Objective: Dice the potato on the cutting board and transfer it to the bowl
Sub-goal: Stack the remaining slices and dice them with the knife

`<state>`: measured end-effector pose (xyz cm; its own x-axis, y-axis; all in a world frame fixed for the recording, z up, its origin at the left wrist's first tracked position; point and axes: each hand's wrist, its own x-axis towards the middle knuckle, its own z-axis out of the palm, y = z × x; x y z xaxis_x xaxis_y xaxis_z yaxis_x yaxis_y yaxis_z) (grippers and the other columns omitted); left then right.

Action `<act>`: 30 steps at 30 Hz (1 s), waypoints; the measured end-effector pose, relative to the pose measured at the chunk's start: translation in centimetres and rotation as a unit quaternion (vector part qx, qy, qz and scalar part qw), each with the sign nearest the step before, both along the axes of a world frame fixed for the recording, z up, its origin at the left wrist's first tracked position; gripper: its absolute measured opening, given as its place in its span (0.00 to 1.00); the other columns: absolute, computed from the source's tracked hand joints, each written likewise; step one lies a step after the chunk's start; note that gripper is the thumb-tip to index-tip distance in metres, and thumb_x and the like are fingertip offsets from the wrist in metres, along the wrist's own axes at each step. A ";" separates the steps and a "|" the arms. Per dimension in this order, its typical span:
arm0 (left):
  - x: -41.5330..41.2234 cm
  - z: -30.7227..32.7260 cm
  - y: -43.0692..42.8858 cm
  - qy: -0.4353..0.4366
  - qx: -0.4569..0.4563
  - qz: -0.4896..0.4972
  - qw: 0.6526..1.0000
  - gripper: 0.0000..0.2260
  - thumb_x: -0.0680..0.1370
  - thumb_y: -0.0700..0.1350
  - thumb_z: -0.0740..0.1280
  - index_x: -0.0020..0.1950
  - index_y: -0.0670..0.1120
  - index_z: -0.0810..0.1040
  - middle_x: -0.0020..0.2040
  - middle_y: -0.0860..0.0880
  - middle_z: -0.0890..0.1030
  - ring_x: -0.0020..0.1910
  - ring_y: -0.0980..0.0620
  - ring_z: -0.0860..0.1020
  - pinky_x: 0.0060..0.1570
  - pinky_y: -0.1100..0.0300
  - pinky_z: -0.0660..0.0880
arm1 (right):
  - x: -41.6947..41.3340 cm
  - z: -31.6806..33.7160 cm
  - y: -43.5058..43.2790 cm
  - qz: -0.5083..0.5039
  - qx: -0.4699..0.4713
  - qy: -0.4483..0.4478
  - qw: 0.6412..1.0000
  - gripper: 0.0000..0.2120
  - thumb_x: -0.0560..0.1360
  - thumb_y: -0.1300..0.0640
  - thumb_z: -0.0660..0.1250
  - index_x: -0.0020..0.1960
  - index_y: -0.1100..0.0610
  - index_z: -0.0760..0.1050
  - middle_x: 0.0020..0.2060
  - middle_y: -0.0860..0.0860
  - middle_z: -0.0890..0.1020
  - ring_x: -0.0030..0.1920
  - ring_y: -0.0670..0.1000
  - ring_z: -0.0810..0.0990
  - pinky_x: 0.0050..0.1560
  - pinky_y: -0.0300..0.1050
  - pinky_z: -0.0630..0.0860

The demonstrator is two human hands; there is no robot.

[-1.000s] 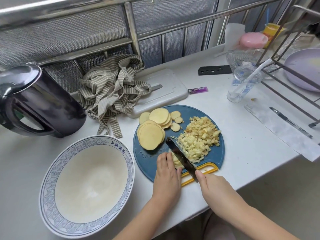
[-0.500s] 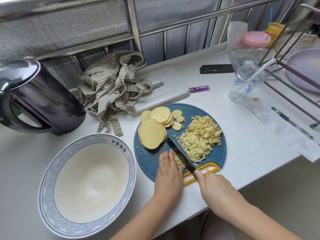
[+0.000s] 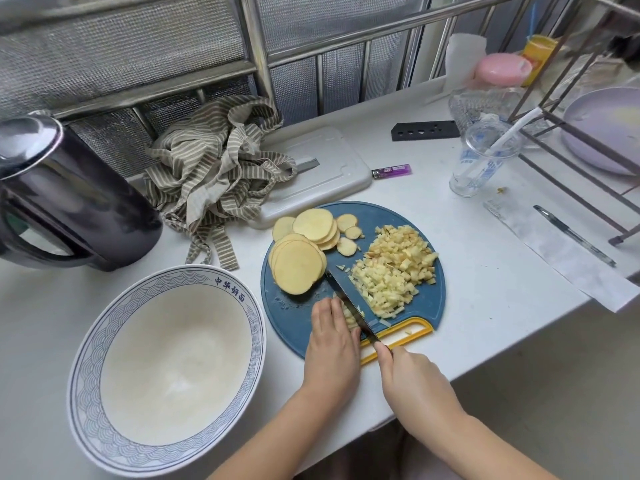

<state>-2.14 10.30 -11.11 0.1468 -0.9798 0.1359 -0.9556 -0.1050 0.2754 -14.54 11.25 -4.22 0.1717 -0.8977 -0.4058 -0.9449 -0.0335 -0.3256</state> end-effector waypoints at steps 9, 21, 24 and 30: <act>-0.2 0.2 0.2 -0.002 0.008 0.007 1.000 0.26 0.76 0.52 0.53 0.62 0.35 0.76 0.57 0.39 0.78 0.57 0.41 0.78 0.55 0.51 0.77 | -1.3 -0.4 -0.5 -0.034 -0.025 -0.057 0.997 0.27 0.82 0.43 0.44 0.50 0.58 0.77 0.46 0.55 0.83 0.49 0.56 0.80 0.46 0.48 0.72; 0.1 -0.1 0.4 0.030 -0.029 -0.002 0.999 0.29 0.79 0.59 0.52 0.64 0.35 0.70 0.59 0.38 0.75 0.62 0.44 0.66 0.57 0.48 0.75 | -2.2 -1.0 -0.5 -0.033 -0.014 -0.131 0.991 0.27 0.82 0.43 0.45 0.46 0.57 0.77 0.43 0.54 0.82 0.48 0.56 0.79 0.48 0.49 0.73; 0.1 -0.4 0.5 0.026 -0.042 -0.002 0.999 0.29 0.76 0.58 0.56 0.65 0.35 0.68 0.60 0.39 0.75 0.62 0.44 0.66 0.57 0.49 0.75 | -2.3 -0.8 -0.6 -0.032 -0.011 -0.141 0.990 0.26 0.82 0.44 0.44 0.45 0.58 0.76 0.42 0.54 0.82 0.46 0.55 0.79 0.48 0.50 0.72; 0.3 -1.0 0.5 0.035 -0.066 -0.005 0.997 0.28 0.77 0.56 0.56 0.66 0.35 0.68 0.60 0.39 0.73 0.62 0.44 0.66 0.59 0.47 0.73 | -2.3 -0.7 -0.5 -0.005 -0.005 -0.146 0.989 0.26 0.82 0.43 0.45 0.44 0.57 0.75 0.42 0.54 0.82 0.47 0.56 0.79 0.48 0.52 0.73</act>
